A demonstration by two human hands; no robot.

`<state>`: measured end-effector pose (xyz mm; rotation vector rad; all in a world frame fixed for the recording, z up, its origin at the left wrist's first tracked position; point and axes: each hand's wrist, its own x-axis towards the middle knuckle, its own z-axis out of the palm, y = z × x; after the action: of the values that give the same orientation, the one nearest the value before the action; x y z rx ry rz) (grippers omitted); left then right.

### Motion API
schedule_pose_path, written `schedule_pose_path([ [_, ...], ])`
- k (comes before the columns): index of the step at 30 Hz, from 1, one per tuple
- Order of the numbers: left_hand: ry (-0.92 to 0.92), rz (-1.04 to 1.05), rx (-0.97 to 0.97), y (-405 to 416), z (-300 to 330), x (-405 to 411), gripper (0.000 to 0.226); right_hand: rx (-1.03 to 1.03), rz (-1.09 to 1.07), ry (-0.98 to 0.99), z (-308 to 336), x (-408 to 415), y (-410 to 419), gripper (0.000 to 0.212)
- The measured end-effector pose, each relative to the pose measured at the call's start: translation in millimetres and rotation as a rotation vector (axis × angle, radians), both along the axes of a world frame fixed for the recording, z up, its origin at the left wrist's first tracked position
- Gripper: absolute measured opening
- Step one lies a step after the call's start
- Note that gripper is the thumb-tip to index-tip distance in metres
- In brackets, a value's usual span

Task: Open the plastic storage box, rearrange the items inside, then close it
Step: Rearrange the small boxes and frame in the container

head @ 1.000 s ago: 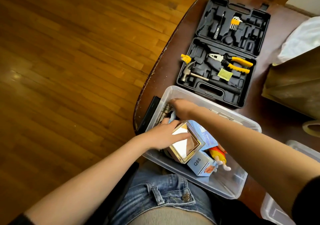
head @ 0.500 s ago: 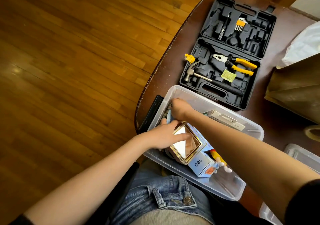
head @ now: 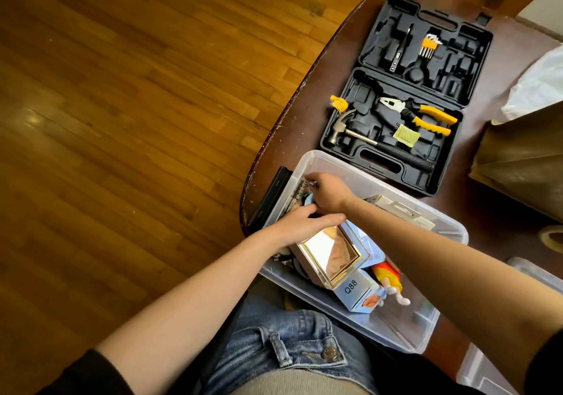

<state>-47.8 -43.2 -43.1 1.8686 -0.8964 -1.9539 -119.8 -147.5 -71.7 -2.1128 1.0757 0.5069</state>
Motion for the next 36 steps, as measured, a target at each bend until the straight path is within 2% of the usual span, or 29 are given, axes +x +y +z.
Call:
schedule_pose_path([
  [4,-0.031,-0.003,0.003,-2.2,-4.9,-0.1,0.089,-0.065,0.004,-0.074,-2.3,-6.0,0.9,0.045],
  [7,-0.054,-0.026,0.003,-2.5,-6.3,1.0,0.081,-0.166,-0.044,-0.183,-7.2,-10.7,5.9,0.036],
  [12,-0.051,-0.016,0.007,-1.2,-11.0,2.9,0.04,-0.152,-0.249,-0.334,-13.0,-13.1,14.9,0.028],
  [16,-0.036,0.014,-0.005,-0.9,-9.7,2.6,0.038,-0.089,-0.308,-0.311,-11.1,-10.9,17.1,0.027],
  [22,-0.056,0.006,-0.01,-2.2,-4.0,1.6,0.042,0.013,-0.193,-0.225,-11.9,-6.7,9.5,0.022],
  [24,-0.06,-0.013,-0.017,-2.6,-1.1,1.0,0.039,-0.006,-0.185,-0.272,-9.8,-10.0,10.5,0.017],
  [29,-0.147,0.008,-0.124,-1.0,9.6,1.2,0.02,-0.035,-0.28,-0.539,11.7,-35.7,18.3,0.01],
  [31,-0.172,0.01,-0.185,-3.3,17.2,1.2,0.02,-0.061,-0.259,-0.559,23.5,-50.7,21.2,0.004],
  [33,-0.21,-0.053,-0.245,-7.0,26.7,-1.4,0.024,-0.15,-0.232,-0.55,34.9,-69.0,26.4,0.009],
  [36,-0.316,-0.162,-0.342,-14.6,41.6,-10.2,0.023,-0.268,-0.305,-0.596,50.6,-98.2,35.8,0.009],
])
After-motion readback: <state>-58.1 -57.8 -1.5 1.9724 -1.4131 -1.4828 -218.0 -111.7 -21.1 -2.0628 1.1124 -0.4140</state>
